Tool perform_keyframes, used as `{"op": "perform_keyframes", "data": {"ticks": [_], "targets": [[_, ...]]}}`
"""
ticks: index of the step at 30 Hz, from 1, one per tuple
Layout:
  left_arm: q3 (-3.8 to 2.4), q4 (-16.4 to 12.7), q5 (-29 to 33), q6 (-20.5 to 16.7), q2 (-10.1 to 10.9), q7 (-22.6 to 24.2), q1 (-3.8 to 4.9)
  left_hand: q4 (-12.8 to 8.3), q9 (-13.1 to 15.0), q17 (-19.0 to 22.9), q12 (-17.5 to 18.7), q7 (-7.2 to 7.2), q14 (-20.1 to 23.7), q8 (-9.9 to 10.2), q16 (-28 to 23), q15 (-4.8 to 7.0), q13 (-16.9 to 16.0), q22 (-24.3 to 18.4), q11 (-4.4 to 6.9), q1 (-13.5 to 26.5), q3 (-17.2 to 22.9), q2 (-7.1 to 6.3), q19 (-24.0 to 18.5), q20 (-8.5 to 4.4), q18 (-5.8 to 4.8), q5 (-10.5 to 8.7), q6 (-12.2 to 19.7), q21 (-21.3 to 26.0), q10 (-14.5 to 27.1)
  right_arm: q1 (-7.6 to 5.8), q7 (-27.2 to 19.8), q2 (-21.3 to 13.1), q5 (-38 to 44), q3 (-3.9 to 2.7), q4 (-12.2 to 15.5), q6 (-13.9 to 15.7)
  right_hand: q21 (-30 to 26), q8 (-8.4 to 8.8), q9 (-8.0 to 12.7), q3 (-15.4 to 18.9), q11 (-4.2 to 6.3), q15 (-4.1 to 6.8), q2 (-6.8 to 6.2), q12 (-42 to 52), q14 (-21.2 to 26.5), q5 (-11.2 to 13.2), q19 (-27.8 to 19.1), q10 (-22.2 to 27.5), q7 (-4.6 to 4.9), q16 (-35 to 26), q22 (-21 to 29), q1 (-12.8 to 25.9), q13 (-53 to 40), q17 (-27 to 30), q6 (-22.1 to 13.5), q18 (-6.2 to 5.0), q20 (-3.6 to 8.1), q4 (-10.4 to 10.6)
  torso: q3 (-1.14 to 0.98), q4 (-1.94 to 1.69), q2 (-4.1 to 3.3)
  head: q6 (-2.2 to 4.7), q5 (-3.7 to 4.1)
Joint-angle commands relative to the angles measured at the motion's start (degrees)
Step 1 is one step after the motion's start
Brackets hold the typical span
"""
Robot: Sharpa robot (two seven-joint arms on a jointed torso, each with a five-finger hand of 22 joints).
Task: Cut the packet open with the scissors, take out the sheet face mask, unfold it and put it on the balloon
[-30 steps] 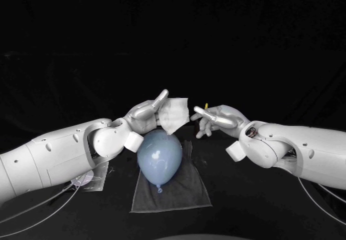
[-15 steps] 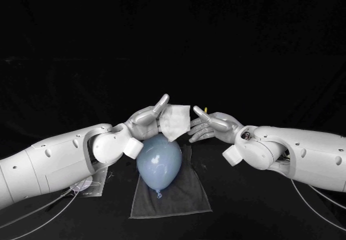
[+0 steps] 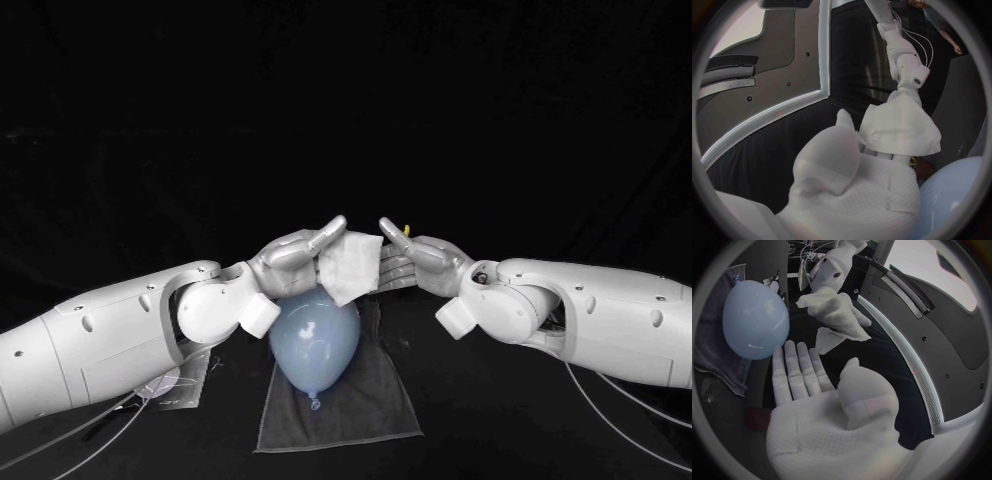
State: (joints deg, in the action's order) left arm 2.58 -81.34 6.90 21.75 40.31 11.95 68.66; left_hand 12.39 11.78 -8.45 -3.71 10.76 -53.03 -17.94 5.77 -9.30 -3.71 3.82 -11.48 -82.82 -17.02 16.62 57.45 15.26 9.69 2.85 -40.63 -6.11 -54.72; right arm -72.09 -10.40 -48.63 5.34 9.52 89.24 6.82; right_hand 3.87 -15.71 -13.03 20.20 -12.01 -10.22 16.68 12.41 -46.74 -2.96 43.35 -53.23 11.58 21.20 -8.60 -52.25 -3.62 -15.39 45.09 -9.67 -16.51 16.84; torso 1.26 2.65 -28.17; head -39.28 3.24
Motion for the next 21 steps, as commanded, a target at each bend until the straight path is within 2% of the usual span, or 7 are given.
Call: {"op": "perform_keyframes", "data": {"ticks": [1,4,8,9,14,21], "targets": [[-0.04,-0.47,-2.98,3.87,0.11,-1.0,0.03,-2.08,0.09,-0.14,-0.32,2.0,-0.94,-0.56,0.34,0.15,-0.08,-0.1,0.63,-3.97,3.14,0.08,0.54,-0.22,1.01,0.03,-1.49,0.2,-1.18,-0.1,-0.63,0.33,-3.0,-0.05,-0.57,-3.71,-0.28,0.08,0.07,-0.43,-0.19,-0.15,0.22,-0.57,0.7,0.2,-0.69,0.37,3.79,-0.7,0.42,-0.43,0.03,0.18,0.49,-0.31,-0.11,-0.03,0.0,-0.06,0.02,0.26,0.27],[-0.04,-0.67,-4.49,4.89,0.26,-1.31,0.03,-3.72,-0.21,-0.23,-0.12,1.25,-1.59,-0.51,0.41,0.47,0.0,-0.09,1.07,-7.3,7.01,-0.05,0.85,-0.47,1.01,0.04,-3.02,0.49,-2.19,-0.14,-0.6,0.62,-3.58,-0.06,-0.94,-4.84,-0.26,-0.16,0.02,-0.62,-0.18,-0.25,0.25,-0.92,1.0,0.21,-1.08,0.54,3.75,-1.18,0.74,-0.47,0.02,0.3,1.17,-0.22,-0.13,-0.01,0.01,-0.03,0.02,0.42,0.47],[-0.03,-0.68,-5.36,4.9,0.38,-1.5,0.03,-3.79,-0.78,-0.28,0.1,1.05,-2.18,0.1,0.41,0.65,0.08,-0.08,1.21,-8.47,10.64,-0.01,1.2,-0.65,1.01,0.01,-3.79,0.71,-2.5,-0.16,-1.49,0.88,-4.57,-0.06,-1.11,-4.76,-0.24,-0.21,0.04,-1.02,-0.15,-0.3,0.25,-0.95,1.15,0.19,-1.42,0.31,3.72,-1.48,1.03,-0.81,-0.05,0.34,1.6,-0.15,-0.14,-0.1,0.0,0.0,-0.02,0.49,0.63],[-0.03,-0.61,-5.55,4.91,0.4,-1.58,0.03,-3.85,-0.92,-0.31,0.13,1.03,-2.41,0.29,0.46,0.7,0.1,-0.08,1.22,-8.68,11.45,-0.1,1.27,-0.69,1.01,0.04,-3.84,0.76,-2.44,-0.19,-1.75,0.97,-4.94,-0.08,-1.29,-4.88,-0.17,-0.03,0.15,-1.59,-0.09,-0.27,0.18,-0.77,1.0,0.17,-1.58,-0.03,3.67,-1.4,1.23,-1.99,-0.11,0.26,1.59,-0.17,-0.13,-0.45,0.01,0.01,-0.02,0.52,0.67],[-0.03,-0.45,-6.61,5.77,0.47,-2.04,0.03,-4.68,-1.55,-0.36,0.12,0.81,-3.42,0.97,0.51,0.98,0.12,-0.07,1.4,-9.34,16.26,-0.96,1.75,-0.97,1.0,0.03,-4.78,1.0,-2.8,-0.46,-1.83,1.43,-5.93,-0.11,-1.94,-6.2,-0.09,-0.06,0.21,-2.01,0.05,-0.23,0.04,-0.41,1.2,0.18,-1.79,-0.56,3.53,-1.43,1.64,-3.83,-0.16,0.16,2.26,-0.2,-0.15,-0.43,0.03,-0.04,-0.02,0.78,1.13],[-0.01,-0.52,-7.98,6.36,0.38,-2.84,0.03,-4.42,-2.46,-0.11,0.14,0.81,-4.31,2.0,-0.17,1.06,0.13,-0.05,1.45,-5.98,29.72,-5.45,2.23,-1.12,0.99,-0.1,-6.14,1.46,-3.3,-0.64,-2.33,1.72,-6.88,-0.22,-1.51,-7.31,0.14,0.53,0.61,-2.62,0.91,0.29,-0.22,1.52,0.47,0.09,-1.68,-4.91,2.93,-0.85,2.33,-8.52,-0.4,-0.27,2.71,-0.55,-0.12,-1.92,-0.06,-0.07,-0.04,0.73,1.25]]}}
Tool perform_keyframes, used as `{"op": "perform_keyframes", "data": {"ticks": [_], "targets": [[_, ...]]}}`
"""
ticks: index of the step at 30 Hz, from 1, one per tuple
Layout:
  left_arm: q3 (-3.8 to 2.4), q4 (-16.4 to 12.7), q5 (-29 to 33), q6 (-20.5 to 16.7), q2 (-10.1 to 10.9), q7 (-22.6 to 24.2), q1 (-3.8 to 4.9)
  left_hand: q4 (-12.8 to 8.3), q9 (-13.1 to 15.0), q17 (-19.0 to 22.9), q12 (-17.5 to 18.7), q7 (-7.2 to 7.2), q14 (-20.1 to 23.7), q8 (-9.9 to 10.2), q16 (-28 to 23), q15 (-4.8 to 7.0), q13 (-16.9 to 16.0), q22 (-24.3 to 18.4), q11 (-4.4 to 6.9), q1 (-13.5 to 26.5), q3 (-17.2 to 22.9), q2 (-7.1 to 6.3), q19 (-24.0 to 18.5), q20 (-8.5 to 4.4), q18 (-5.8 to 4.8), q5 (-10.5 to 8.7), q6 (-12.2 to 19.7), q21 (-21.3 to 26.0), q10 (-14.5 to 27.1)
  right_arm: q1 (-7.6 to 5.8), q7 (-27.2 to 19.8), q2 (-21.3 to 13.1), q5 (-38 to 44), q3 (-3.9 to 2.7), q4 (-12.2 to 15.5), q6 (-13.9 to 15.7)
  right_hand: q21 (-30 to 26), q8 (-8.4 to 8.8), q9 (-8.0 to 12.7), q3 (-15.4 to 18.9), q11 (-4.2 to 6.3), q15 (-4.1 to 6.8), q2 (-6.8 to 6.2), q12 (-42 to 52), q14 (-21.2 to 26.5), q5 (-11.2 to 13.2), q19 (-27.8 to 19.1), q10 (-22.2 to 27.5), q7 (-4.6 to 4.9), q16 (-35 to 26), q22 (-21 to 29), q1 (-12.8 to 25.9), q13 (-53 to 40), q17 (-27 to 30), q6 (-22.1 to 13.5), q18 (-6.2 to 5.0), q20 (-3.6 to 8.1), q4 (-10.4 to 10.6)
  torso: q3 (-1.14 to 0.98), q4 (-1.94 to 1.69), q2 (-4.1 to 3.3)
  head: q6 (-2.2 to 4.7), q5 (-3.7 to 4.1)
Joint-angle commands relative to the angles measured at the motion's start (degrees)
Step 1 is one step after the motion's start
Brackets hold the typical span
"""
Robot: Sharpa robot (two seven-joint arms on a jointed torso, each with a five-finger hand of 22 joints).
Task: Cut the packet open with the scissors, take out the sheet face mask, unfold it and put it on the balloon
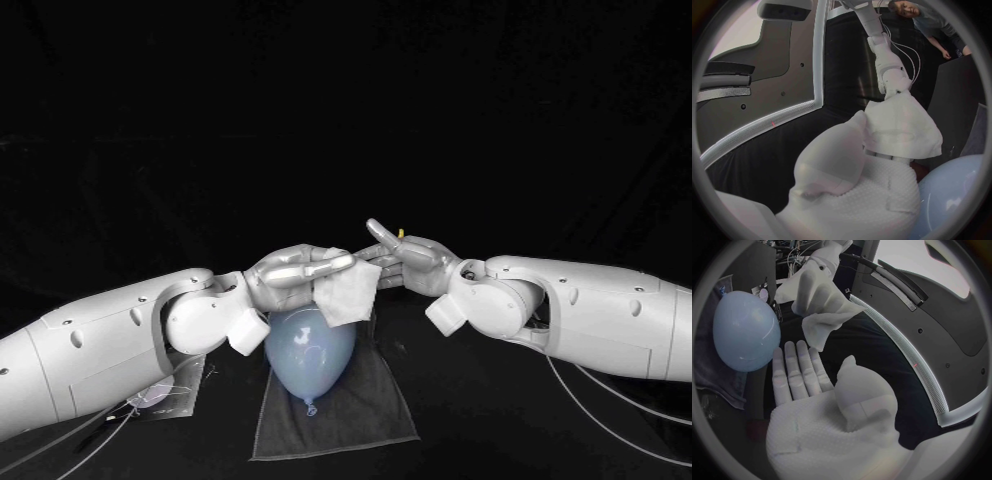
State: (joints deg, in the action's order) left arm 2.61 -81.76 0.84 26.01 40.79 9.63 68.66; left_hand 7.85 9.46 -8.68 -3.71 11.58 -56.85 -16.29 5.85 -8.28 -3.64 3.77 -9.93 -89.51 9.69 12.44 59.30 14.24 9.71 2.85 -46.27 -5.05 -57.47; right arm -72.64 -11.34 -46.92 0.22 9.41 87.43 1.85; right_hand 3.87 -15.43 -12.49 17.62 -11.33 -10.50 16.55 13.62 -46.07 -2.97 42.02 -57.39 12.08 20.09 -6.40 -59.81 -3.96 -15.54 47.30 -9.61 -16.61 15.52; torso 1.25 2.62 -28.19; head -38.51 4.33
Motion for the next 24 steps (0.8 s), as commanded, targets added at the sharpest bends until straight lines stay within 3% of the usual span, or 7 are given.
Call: {"op": "perform_keyframes", "data": {"ticks": [1,2,3,6,14,19,24], "targets": [[-0.04,-0.1,-2.07,2.02,-0.11,-0.61,0.03,0.26,-0.2,0.15,0.14,0.04,-0.65,0.42,-0.34,0.06,0.05,0.0,-0.08,1.62,5.66,-2.19,0.45,-0.12,0.97,-0.01,-0.67,0.43,-0.65,-0.11,-1.57,-0.03,-1.9,-0.14,0.43,-2.34,0.25,0.36,0.18,-0.16,0.44,0.73,-0.18,0.38,-0.61,0.08,-0.15,-1.59,2.32,0.47,0.25,-2.48,-0.02,-0.23,0.65,-0.72,0.0,-1.61,-0.01,0.0,0.0,-0.08,0.19],[-0.04,-0.07,-2.24,1.88,-0.1,-0.72,0.03,0.63,-0.25,0.25,0.25,0.53,-0.93,0.44,-0.59,0.01,0.1,0.0,-0.37,4.32,12.03,-4.84,0.56,-0.14,0.95,-0.22,-1.08,0.52,-0.89,-0.15,-1.78,-0.11,-2.09,-0.18,0.61,-2.31,0.38,0.49,0.28,-0.33,0.54,0.87,-0.2,0.4,-0.98,0.05,0.13,-2.26,2.2,0.63,0.31,-3.84,0.0,-0.31,0.68,-0.79,0.01,-2.58,0.0,0.01,0.01,-0.12,0.26],[-0.04,-0.04,-2.37,1.74,-0.08,-0.79,0.03,0.44,-0.24,0.25,0.19,0.25,-0.95,0.43,-0.61,0.03,0.07,0.01,-0.17,4.25,12.59,-4.88,0.57,-0.13,0.96,-0.04,-1.08,0.52,-0.94,-0.19,-1.96,-0.19,-2.23,-0.21,0.76,-2.28,0.5,0.71,0.42,-0.43,0.62,0.96,-0.21,0.39,-1.35,-0.04,0.38,-2.81,2.2,0.76,0.36,-4.85,0.0,-0.38,0.49,-0.85,0.04,-3.29,0.02,0.03,0.02,-0.12,0.28],[-0.03,0.07,-2.65,1.4,-0.02,-1.01,0.04,0.0,0.22,0.3,0.17,0.47,-1.42,-0.2,-0.91,0.09,0.05,0.01,-0.13,8.95,21.6,-8.3,0.77,-0.15,0.97,-0.02,-1.38,0.58,-1.46,-0.35,-2.5,-0.48,-2.51,-0.32,1.18,-2.12,0.97,0.9,0.64,-1.26,1.07,1.36,-0.5,0.42,-2.65,0.15,1.47,-4.67,1.9,1.29,0.46,-8.95,-0.08,-0.68,0.46,-1.0,0.22,-6.77,0.01,0.03,0.02,-0.13,0.4],[-0.02,0.26,-3.3,0.46,0.09,-1.53,0.04,-0.98,0.77,0.21,0.09,0.59,-1.96,-0.94,-0.9,0.21,0.01,0.02,0.02,11.28,25.51,-9.3,0.94,-0.2,0.97,-0.03,-1.47,0.58,-2.13,-0.72,-3.37,-1.19,-1.72,-0.59,1.98,-1.1,1.72,-0.13,0.51,-2.86,3.07,3.05,-3.53,-0.1,-6.57,0.18,3.76,-8.52,0.29,3.71,0.74,-22.03,-0.23,-1.98,1.07,-1.15,1.2,-18.59,0.0,0.05,0.01,-0.24,0.71],[-0.02,0.3,-3.45,0.16,0.16,-1.74,0.04,-1.15,0.88,0.18,0.09,0.6,-2.07,-1.07,-0.89,0.23,0.0,0.02,0.03,11.68,26.05,-9.43,0.95,-0.21,0.97,-0.03,-1.46,0.59,-2.21,-0.78,-3.49,-1.42,0.19,-0.72,2.12,0.03,1.94,-0.81,0.62,-2.46,3.76,3.75,-2.77,-1.36,-7.71,0.1,4.72,-10.62,-0.11,5.11,0.96,-26.78,-0.05,-2.69,1.41,-1.13,1.79,-25.1,-0.04,0.03,-0.01,-0.18,0.77],[-0.02,0.31,-3.65,0.08,0.17,-1.81,0.04,-1.15,0.88,0.18,0.09,0.6,-2.07,-1.07,-0.89,0.23,0.0,0.02,0.03,11.68,26.05,-9.43,0.95,-0.21,0.97,-0.03,-1.46,0.59,-2.21,-0.85,-3.06,-1.43,2.96,-0.78,2.08,1.72,1.79,-1.75,0.8,1.22,3.67,3.68,-1.19,-3.07,-7.53,0.05,5.04,-11.71,0.02,5.93,1.39,-25.06,-0.12,-3.09,0.88,-1.11,1.79,-30.92,0.01,0.05,0.01,-0.28,0.81]]}}
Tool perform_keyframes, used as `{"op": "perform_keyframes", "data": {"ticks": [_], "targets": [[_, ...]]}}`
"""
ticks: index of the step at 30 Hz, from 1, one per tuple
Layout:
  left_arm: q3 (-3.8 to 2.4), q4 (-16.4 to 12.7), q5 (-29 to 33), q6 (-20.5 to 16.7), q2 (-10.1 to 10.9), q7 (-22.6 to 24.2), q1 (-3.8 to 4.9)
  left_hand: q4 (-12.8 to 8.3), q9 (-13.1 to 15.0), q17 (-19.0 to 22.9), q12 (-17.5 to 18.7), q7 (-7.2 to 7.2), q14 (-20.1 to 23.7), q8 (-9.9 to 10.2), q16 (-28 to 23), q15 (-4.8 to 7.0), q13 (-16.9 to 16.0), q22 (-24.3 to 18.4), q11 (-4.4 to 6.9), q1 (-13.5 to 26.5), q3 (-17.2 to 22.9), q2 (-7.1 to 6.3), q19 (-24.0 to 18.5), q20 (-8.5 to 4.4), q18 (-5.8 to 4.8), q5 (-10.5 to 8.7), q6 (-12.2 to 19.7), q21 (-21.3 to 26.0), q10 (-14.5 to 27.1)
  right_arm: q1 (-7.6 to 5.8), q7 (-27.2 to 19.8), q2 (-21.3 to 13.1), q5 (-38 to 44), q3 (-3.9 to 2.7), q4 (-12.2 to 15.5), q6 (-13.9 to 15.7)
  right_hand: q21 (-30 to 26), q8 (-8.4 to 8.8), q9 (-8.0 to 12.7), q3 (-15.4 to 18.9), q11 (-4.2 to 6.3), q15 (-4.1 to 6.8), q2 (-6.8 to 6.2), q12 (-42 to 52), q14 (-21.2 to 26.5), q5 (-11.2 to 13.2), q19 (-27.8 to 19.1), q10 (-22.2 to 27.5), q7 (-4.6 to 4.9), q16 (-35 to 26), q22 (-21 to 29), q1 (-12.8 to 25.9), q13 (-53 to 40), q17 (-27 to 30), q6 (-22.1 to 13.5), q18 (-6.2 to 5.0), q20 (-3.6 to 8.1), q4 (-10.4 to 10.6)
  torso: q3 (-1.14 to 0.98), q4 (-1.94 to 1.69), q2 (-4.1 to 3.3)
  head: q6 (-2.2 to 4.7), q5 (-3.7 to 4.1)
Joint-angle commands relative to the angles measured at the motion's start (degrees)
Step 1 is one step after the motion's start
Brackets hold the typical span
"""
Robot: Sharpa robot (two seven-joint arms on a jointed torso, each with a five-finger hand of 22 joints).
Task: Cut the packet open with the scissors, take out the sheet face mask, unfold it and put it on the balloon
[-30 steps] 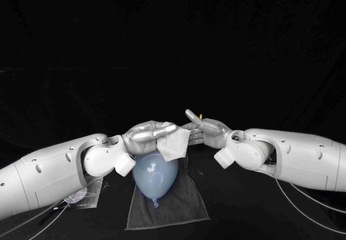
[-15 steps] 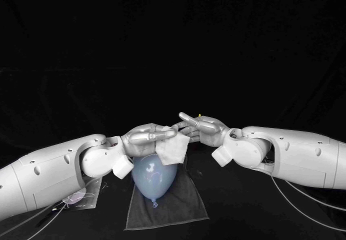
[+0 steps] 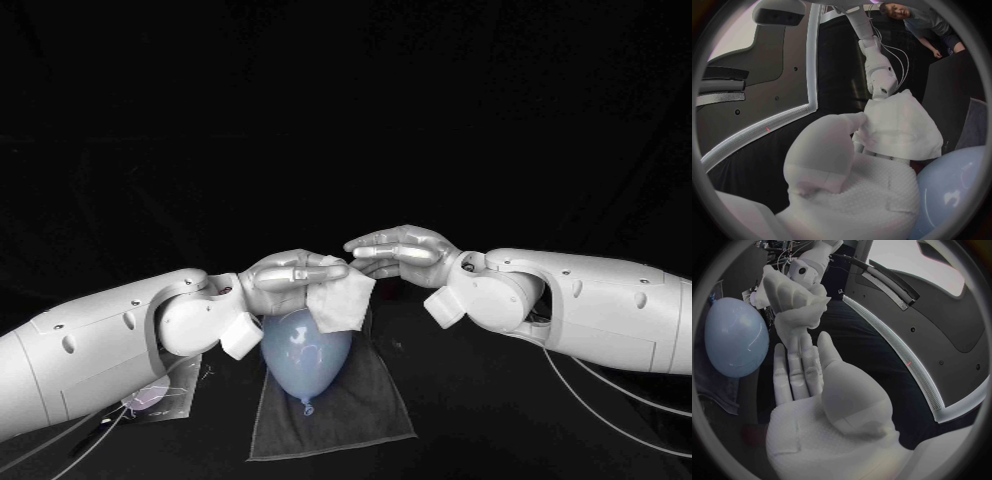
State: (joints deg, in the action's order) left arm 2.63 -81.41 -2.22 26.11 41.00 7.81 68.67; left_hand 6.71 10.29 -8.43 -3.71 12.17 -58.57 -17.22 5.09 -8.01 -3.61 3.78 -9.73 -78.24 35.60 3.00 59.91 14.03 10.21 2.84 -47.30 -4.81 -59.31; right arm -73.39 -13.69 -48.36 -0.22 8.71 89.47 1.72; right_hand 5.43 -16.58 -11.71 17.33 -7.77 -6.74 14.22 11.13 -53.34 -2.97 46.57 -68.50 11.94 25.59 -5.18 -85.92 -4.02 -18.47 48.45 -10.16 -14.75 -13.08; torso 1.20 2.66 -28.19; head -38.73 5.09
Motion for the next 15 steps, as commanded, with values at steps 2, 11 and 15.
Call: {"op": "perform_keyframes", "data": {"ticks": [2,11,15], "targets": [[-0.03,-0.05,-0.71,0.03,-0.04,0.01,0.03,-0.16,0.14,-0.07,0.1,-0.01,-0.38,-0.27,-0.15,-0.04,-0.03,0.01,-0.17,0.75,0.58,-0.1,0.36,-0.01,0.46,-0.02,-0.41,0.37,-0.42,-0.12,-0.49,0.03,4.66,-0.09,0.07,2.5,0.15,-1.35,-0.09,3.35,0.08,-0.08,1.55,-0.97,-0.27,0.03,0.51,-0.9,0.1,1.02,0.34,2.51,-0.21,-0.44,-0.26,-0.55,-0.07,-3.59,0.04,0.01,0.01,-0.1,0.07],[-0.03,-0.11,-1.07,0.3,-0.03,0.12,0.04,-0.31,0.27,-0.08,0.07,-0.11,-0.39,-0.45,-0.19,-0.03,-0.04,0.0,-0.13,1.05,1.02,-0.14,0.37,-0.01,0.46,-0.02,-0.48,0.38,-0.56,-0.23,0.0,-0.02,13.33,-0.11,-0.24,8.01,-0.09,-4.12,-0.81,7.74,-0.16,-0.22,2.12,-1.25,0.82,0.02,0.44,-0.15,0.02,3.02,0.72,4.65,-0.73,-1.46,-0.13,-0.55,-0.19,-3.5,0.09,-0.04,0.02,-0.32,0.27],[-0.03,-0.14,-1.12,0.62,0.09,0.31,0.04,-0.4,0.35,-0.12,0.06,-0.16,-0.55,-0.56,-0.12,0.02,-0.04,0.0,-0.1,1.24,1.28,-0.15,0.37,-0.02,0.46,-0.03,-0.52,0.39,-0.65,-0.28,0.05,-0.06,16.87,-0.11,-1.59,9.04,-0.2,-3.99,-0.61,8.67,-0.42,-0.37,2.36,-1.57,1.4,0.06,0.37,1.6,-0.12,3.65,0.84,4.89,-0.68,-1.79,-0.83,-0.53,-0.29,-3.54,0.1,-0.05,0.02,-0.33,0.33]]}}
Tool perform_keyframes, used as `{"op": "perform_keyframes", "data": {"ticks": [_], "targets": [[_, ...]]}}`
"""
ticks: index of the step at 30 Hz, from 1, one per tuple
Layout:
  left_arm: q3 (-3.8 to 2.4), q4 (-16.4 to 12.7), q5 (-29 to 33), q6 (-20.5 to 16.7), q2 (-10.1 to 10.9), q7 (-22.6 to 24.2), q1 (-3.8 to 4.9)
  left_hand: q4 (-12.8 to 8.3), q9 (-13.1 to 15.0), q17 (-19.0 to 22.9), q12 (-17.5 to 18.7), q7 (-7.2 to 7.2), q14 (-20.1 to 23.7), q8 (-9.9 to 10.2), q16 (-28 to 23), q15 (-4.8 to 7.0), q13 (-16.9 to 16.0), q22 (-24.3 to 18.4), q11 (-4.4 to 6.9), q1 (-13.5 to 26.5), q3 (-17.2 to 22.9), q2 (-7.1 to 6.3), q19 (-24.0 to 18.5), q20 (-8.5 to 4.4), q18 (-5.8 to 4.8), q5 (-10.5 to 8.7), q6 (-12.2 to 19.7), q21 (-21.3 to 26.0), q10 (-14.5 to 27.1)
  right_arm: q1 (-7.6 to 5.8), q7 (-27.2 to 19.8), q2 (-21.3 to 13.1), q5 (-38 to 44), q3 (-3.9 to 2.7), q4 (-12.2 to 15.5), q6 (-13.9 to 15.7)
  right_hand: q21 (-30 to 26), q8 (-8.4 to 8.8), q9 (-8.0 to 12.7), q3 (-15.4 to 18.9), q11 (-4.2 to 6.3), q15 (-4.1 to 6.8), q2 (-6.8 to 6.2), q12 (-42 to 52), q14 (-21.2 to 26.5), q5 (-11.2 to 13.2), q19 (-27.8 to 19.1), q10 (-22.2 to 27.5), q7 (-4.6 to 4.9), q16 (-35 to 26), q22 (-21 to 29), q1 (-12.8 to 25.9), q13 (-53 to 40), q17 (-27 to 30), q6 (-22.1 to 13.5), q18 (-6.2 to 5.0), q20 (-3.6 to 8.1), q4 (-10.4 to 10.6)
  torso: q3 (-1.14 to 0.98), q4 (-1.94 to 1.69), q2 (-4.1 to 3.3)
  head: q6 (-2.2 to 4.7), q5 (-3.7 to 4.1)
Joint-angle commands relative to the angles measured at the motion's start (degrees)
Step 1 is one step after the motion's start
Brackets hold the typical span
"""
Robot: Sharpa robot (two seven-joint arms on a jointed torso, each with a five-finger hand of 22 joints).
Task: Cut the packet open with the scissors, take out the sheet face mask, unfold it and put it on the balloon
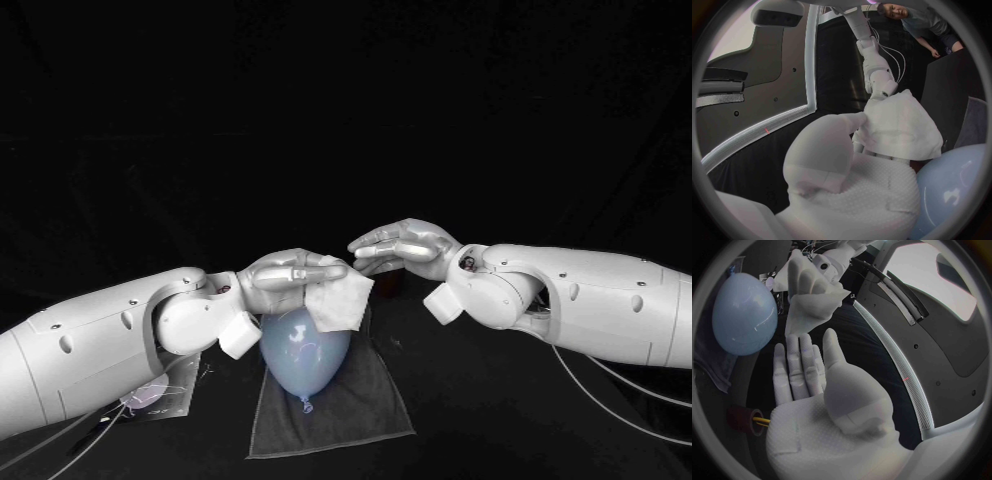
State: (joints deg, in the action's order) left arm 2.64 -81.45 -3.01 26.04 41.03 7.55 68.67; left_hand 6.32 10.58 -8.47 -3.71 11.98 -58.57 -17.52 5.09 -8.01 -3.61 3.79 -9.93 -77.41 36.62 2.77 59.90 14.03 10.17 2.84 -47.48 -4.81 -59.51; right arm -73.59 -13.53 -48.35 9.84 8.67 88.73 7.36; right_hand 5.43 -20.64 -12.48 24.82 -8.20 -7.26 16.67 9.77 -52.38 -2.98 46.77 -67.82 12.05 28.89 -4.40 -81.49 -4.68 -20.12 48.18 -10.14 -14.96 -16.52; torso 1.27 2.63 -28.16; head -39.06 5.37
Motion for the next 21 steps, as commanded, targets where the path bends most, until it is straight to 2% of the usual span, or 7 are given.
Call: {"op": "perform_keyframes", "data": {"ticks": [1,5,7,9,12,16,21], "targets": [[-0.04,-0.12,-0.34,0.87,0.09,0.64,0.03,-0.14,0.18,-0.18,0.02,-0.03,-0.93,-0.42,0.05,0.12,-0.05,0.01,0.18,0.67,0.57,0.05,0.41,-0.05,0.52,-0.03,-0.38,0.38,-0.66,-0.09,-0.03,-0.04,7.56,-0.07,-1.37,3.18,-0.26,0.39,0.33,1.36,-0.1,0.08,-0.11,-0.36,0.73,0.09,0.15,1.99,-0.39,0.61,0.11,0.31,0.04,-0.28,-1.1,-0.55,-0.11,-0.09,0.05,0.0,0.03,0.05,0.06],[-0.04,-0.15,-0.79,2.53,0.26,1.37,0.03,-0.64,0.72,-1.02,-0.08,-0.25,-3.94,-1.16,1.55,1.02,-0.11,0.34,0.66,1.67,1.55,-0.1,2.71,-1.01,0.59,-0.02,-0.64,-0.79,-1.85,-0.1,0.32,0.11,10.4,-0.04,-3.11,1.11,-1.25,1.07,0.7,0.93,-0.82,-0.73,0.04,-0.58,4.06,0.12,-1.28,6.4,-0.96,1.0,0.5,-1.64,0.26,-0.7,-2.14,-0.46,-0.71,-0.11,0.03,0.04,-0.01,0.09,0.15],[-0.05,-0.07,-1.3,3.79,0.32,1.78,0.02,-0.94,1.28,-2.22,-0.23,-0.59,-7.72,-1.9,3.59,2.16,-0.2,0.72,1.26,2.33,1.94,-0.13,5.62,-2.28,0.6,0.05,-1.09,-2.25,-3.06,-0.06,0.17,0.17,11.49,-0.02,-3.6,-0.09,-1.63,1.55,0.92,0.61,-1.57,-1.34,0.07,-0.45,5.98,0.1,-2.11,8.41,-1.51,1.09,0.58,-2.81,0.33,-0.87,-2.84,-0.41,-1.12,-0.09,-0.02,0.02,-0.07,0.04,0.17],[-0.06,0.24,-2.15,5.61,0.34,2.22,0.01,-1.02,1.77,-3.15,-0.5,-0.86,-9.85,-2.47,4.82,2.9,-0.35,0.97,1.76,2.78,2.11,-0.06,7.71,-3.21,0.58,0.02,-1.46,-3.28,-4.46,-0.02,-0.13,0.15,12.31,0.0,-3.81,-1.18,-1.67,2.07,1.15,0.26,-2.11,-1.81,0.02,0.09,7.83,0.1,-2.73,10.14,-1.55,1.3,0.56,-4.06,0.37,-1.04,-3.57,-0.36,-1.41,-0.15,-0.04,0.04,-0.1,-0.02,0.19],[-0.1,0.93,-2.78,8.14,0.37,2.58,0.0,-1.11,2.82,-5.52,-2.28,-1.5,-14.07,-3.61,7.68,4.53,-1.14,1.65,3.1,3.6,2.09,0.0,11.75,-5.08,0.51,0.02,-2.58,-5.44,-9.15,0.01,-0.64,-0.09,13.0,0.01,-3.72,-2.14,-1.56,2.15,1.19,0.22,-2.3,-2.0,-0.01,0.47,8.72,0.12,-2.81,11.05,-1.29,1.4,0.5,-4.35,0.44,-1.07,-3.61,-0.35,-1.47,-0.14,-0.03,0.09,-0.11,-0.19,0.4],[-0.56,2.48,-2.84,13.13,0.56,1.99,0.03,-1.13,3.95,-7.83,-2.57,-2.02,-14.94,-4.47,9.4,5.12,-1.42,1.86,3.66,4.57,2.35,0.0,12.94,-5.78,0.39,0.02,-3.15,-6.27,-10.58,0.03,-1.36,-0.88,13.53,0.02,-2.8,-3.15,-1.54,2.24,1.23,0.25,-2.4,-2.23,-0.08,1.05,10.15,0.12,-3.01,12.17,-0.59,1.24,0.48,-4.86,0.58,-0.92,-3.64,-0.26,-1.54,-0.18,-0.04,0.08,-0.07,-0.36,0.48],[-1.26,4.31,-2.58,17.23,0.78,0.92,0.13,-2.1,6.1,-12.2,-3.15,-2.58,-13.6,-5.75,12.61,5.54,-2.19,2.27,4.2,6.15,3.1,0.05,13.12,-6.23,0.27,-0.01,-3.49,-7.26,-12.08,0.07,-1.61,-1.93,13.77,0.04,-1.11,-4.71,-1.8,2.62,1.37,1.06,-3.29,-3.07,-0.41,1.43,12.88,0.12,-4.52,14.96,-0.02,0.5,0.63,-4.16,0.8,-0.22,-4.37,0.24,-1.71,-0.03,-0.08,0.03,0.03,-0.61,0.76]]}}
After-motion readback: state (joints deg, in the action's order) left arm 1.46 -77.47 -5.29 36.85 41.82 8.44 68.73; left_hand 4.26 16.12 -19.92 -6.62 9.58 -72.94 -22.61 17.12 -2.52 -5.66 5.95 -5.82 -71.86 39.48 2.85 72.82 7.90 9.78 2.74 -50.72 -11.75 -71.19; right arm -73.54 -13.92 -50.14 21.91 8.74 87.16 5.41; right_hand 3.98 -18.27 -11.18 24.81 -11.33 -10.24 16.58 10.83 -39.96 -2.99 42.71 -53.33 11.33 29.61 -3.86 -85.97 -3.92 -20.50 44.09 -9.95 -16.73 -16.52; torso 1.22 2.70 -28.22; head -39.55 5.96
